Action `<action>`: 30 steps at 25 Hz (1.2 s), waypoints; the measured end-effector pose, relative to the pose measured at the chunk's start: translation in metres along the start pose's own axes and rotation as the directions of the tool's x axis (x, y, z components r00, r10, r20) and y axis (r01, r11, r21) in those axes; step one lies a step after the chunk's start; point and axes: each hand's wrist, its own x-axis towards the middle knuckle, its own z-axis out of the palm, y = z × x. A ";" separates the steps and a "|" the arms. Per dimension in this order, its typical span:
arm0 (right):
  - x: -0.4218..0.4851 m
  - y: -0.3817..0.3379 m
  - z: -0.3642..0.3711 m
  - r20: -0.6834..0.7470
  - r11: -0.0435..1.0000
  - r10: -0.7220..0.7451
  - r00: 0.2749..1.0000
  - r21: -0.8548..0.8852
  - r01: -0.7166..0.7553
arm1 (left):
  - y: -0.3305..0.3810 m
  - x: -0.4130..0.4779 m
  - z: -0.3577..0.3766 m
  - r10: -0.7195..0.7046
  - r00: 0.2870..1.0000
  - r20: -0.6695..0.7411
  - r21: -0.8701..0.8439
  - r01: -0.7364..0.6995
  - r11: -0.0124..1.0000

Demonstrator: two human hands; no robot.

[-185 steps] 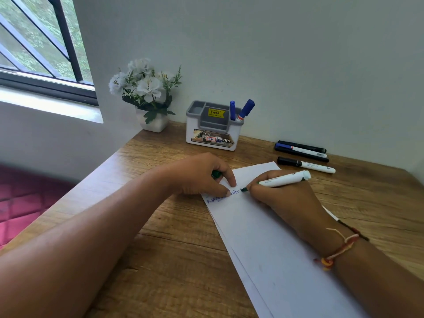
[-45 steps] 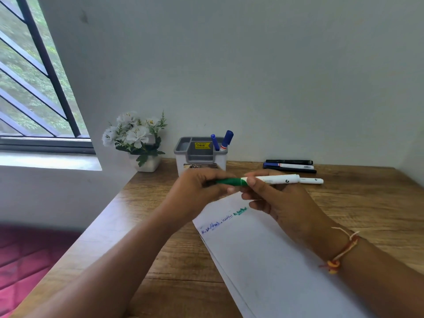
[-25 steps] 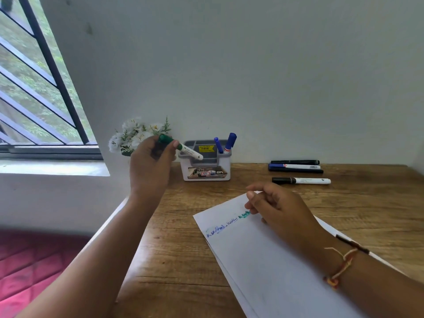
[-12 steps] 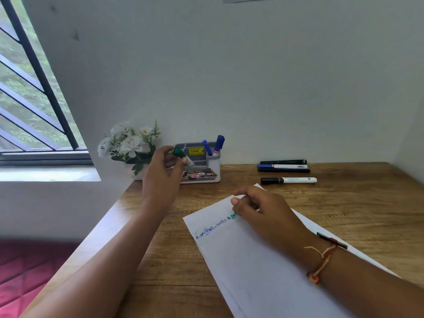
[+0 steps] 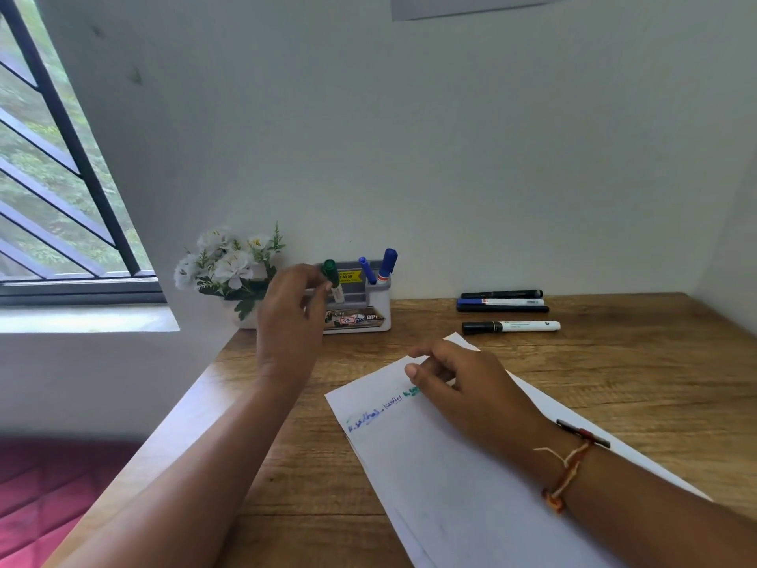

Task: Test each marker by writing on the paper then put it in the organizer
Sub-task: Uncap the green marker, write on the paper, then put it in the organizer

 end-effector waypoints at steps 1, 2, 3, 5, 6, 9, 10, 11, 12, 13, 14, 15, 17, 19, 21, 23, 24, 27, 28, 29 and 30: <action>0.000 0.000 0.000 0.000 1.000 -0.005 1.000 -0.006 0.005 | -0.002 -0.001 0.001 0.017 0.999 0.033 0.013 -0.017 1.000; 0.000 0.000 0.000 -0.001 1.000 -0.010 1.000 -0.011 0.010 | -0.005 -0.002 0.002 0.024 0.998 0.058 0.020 -0.025 0.999; 0.000 0.000 0.000 -0.002 1.000 -0.014 1.000 -0.015 0.014 | -0.006 -0.003 0.002 0.024 0.997 0.077 0.024 -0.026 0.999; 0.001 0.001 0.000 -0.005 1.000 -0.015 1.000 -0.019 0.015 | -0.005 -0.004 0.002 0.019 0.995 0.097 0.035 -0.022 0.999; 0.001 0.001 0.000 -0.007 1.000 -0.014 1.000 -0.021 0.014 | -0.005 -0.004 0.003 0.023 0.994 0.106 0.047 -0.028 0.998; 0.001 0.002 0.000 -0.010 0.999 -0.019 1.000 -0.033 0.019 | -0.001 -0.007 0.004 0.059 0.978 0.199 0.096 -0.079 0.992; 0.001 0.002 0.000 -0.006 0.999 -0.021 1.000 -0.038 0.021 | -0.001 -0.010 0.005 0.060 0.961 0.269 0.121 -0.095 0.988; 0.001 0.002 -0.001 -0.001 0.999 -0.021 1.000 -0.042 0.021 | -0.001 -0.012 0.007 0.047 0.933 0.357 0.145 -0.105 0.984; 0.001 0.003 0.000 0.001 0.999 -0.020 1.000 -0.046 0.020 | -0.003 -0.015 0.009 0.020 0.887 0.461 0.167 -0.109 0.980; 0.001 0.004 0.000 0.000 0.998 -0.021 1.000 -0.053 0.021 | -0.004 -0.017 0.011 -0.005 0.827 0.563 0.187 -0.122 0.975; 0.001 0.004 0.000 -0.004 0.998 -0.025 1.000 -0.064 0.024 | -0.006 -0.019 0.012 -0.016 0.759 0.651 0.203 -0.153 0.967; 0.001 0.005 0.000 -0.006 0.996 -0.029 1.000 -0.079 0.029 | -0.009 -0.021 0.015 -0.019 0.704 0.709 0.211 -0.186 0.960; 0.003 0.005 0.000 -0.006 0.993 -0.035 0.999 -0.114 0.034 | -0.015 -0.020 0.017 -0.046 0.677 0.734 0.229 -0.184 0.956; 0.005 0.004 -0.001 -0.020 0.991 -0.038 0.999 -0.127 0.035 | -0.017 -0.018 0.020 -0.103 0.696 0.711 0.292 -0.158 0.943; 0.005 0.003 -0.001 -0.035 0.991 -0.037 0.999 -0.130 0.032 | -0.015 -0.018 0.020 -0.105 0.668 0.736 0.353 -0.248 0.902; 0.003 0.004 0.003 -0.028 0.990 -0.026 0.999 -0.142 0.022 | -0.008 -0.016 0.016 -0.050 0.731 0.680 0.325 -0.239 0.915; 0.003 0.004 0.005 -0.020 0.987 -0.024 1.000 -0.160 0.021 | -0.004 -0.014 0.011 -0.070 0.810 0.582 0.295 -0.130 0.947; 0.005 0.003 0.009 0.009 0.972 -0.035 0.999 -0.232 0.036 | 0.005 0.005 0.000 -0.264 0.944 0.197 0.011 0.267 0.964; 0.006 0.002 0.009 0.027 0.966 -0.035 0.999 -0.254 0.041 | 0.006 0.012 -0.001 -0.299 0.942 0.150 -0.026 0.306 0.952; 0.006 0.001 0.009 0.045 0.961 -0.036 0.998 -0.273 0.047 | 0.006 0.017 0.001 -0.315 0.938 0.142 -0.022 0.321 0.947; 0.005 0.000 0.009 0.057 0.956 -0.040 0.998 -0.287 0.055 | 0.005 0.022 0.004 -0.326 0.933 0.151 0.014 0.328 0.945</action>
